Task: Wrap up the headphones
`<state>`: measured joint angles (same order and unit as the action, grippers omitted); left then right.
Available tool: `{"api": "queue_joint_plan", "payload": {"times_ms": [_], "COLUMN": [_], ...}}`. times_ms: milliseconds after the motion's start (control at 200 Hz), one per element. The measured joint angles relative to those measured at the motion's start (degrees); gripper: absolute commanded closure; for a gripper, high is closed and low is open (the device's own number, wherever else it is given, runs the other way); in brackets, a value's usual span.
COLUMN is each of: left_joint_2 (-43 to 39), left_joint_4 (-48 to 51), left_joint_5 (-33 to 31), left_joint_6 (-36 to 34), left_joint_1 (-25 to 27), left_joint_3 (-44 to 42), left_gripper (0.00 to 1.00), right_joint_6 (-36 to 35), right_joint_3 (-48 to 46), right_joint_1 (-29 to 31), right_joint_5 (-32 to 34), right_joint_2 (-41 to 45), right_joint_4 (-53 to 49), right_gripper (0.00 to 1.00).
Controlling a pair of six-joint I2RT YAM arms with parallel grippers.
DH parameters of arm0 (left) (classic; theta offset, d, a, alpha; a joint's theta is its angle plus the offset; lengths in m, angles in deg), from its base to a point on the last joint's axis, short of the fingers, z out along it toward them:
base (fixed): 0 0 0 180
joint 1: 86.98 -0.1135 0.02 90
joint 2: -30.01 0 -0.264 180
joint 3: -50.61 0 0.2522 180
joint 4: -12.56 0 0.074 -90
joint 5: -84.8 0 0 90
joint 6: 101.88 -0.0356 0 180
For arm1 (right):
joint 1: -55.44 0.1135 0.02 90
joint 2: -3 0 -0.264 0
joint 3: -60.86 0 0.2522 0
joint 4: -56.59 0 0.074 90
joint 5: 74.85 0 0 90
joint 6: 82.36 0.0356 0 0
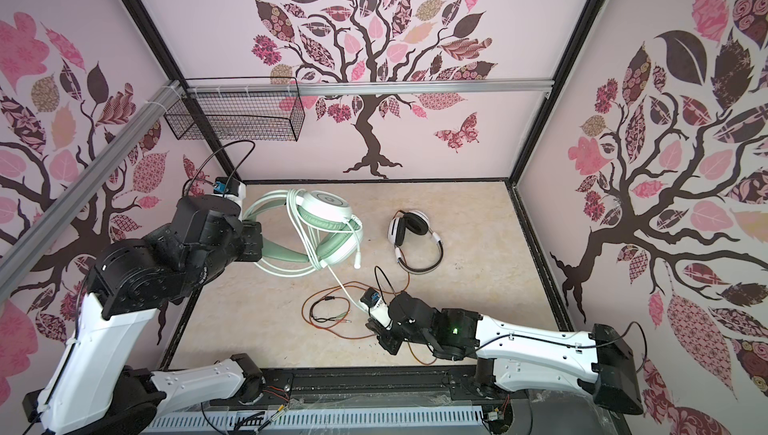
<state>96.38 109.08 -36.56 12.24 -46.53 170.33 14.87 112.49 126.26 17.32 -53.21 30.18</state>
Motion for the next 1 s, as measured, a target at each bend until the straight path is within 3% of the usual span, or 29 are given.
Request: {"api": "queue_joint_plan", "payload": {"times_ms": [235,505,1000], "left_joint_2": [0.33,0.44,-2.08], "left_joint_4": [-0.37,-2.45,-6.82], "left_joint_5": [0.09,0.11,0.98], "left_joint_6": [0.02,-0.07,2.34], "left_joint_1": [0.00,0.00,0.00], "left_joint_3": [-1.22,-4.63,-18.86], "left_gripper": [1.00,1.00,1.00], "right_joint_6": [-2.01,-2.08,5.95], "right_joint_3": [4.42,5.27,15.06], "right_joint_1": [0.00,0.00,0.04], "right_joint_5": [0.15,-5.25,-15.85], "right_joint_2": [0.20,1.03,-5.33], "right_joint_4": [-3.13,-2.97,-1.09], "right_gripper": [1.00,0.99,0.96]}}
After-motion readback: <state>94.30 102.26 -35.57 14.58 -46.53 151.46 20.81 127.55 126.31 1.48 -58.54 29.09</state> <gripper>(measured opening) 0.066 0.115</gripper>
